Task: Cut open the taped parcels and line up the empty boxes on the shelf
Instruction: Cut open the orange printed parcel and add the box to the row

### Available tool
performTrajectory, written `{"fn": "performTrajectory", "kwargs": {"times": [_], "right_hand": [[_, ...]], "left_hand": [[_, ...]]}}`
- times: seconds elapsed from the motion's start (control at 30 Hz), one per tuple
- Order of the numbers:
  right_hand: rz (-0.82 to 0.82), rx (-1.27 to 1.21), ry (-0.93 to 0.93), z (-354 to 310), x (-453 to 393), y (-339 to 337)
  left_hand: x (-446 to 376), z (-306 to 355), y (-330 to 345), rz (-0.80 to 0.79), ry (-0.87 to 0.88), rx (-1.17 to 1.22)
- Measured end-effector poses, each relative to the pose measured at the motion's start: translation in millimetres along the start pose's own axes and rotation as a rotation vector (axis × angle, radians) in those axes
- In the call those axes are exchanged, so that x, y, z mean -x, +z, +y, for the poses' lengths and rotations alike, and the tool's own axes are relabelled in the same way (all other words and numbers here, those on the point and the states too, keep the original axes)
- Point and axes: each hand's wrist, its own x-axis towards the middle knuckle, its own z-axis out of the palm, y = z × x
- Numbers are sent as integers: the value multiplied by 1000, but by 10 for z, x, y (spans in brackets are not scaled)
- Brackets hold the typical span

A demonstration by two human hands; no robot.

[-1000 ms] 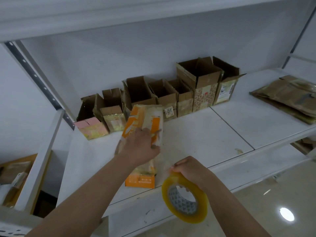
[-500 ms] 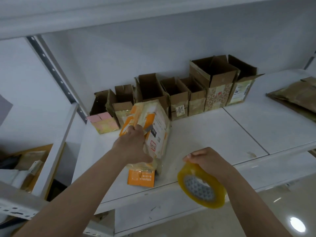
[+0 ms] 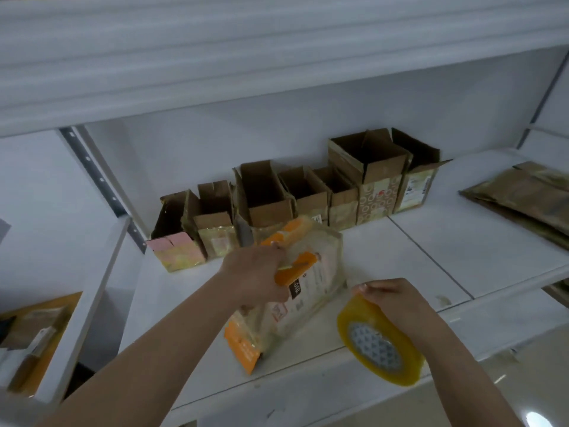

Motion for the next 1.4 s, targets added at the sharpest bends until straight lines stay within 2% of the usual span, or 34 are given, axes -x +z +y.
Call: {"fn": "performTrajectory", "kwargs": {"times": [0.13, 0.27, 0.37, 0.43, 0.57, 0.63, 0.77, 0.87, 0.97, 1.03, 1.13, 1.23, 1.3, 1.4], "right_hand": [[82, -53, 30, 74, 18, -207], [97, -91, 49, 65, 69, -311], [96, -105, 56, 47, 117, -348], [97, -109, 61, 49, 137, -375], [92, -144, 36, 38, 148, -400], [75, -161, 24, 20, 144, -373], [31, -183, 3, -50, 125, -281], [7, -179, -19, -86, 123, -240], [15, -176, -18, -77, 119, -281], [22, -181, -17, -90, 116, -309], [15, -197, -20, -90, 137, -313], [-10, -201, -19, -109, 178, -277], [-33, -193, -30, -132, 200, -241], [-72, -145, -52, -180, 212, -150]], "left_hand": [[-21, -125, -115, 43, 56, 30], [-43, 144, 60, 210, 67, 97], [-69, 314, 193, 258, 148, 112], [-94, 255, 206, 216, 212, 174], [-70, -99, 183, 24, 377, 331], [-8, -196, 132, 19, 346, 380], [202, 189, 144, 210, 186, 406], [341, 645, 273, 264, 161, 290], [329, 691, 332, 315, 130, 251], [351, 543, 307, 282, 185, 260], [434, 183, 217, 107, 312, 271], [551, -172, 237, -40, 309, 241], [608, -320, 336, -59, 255, 298], [661, -367, 493, 27, 236, 313]]}}
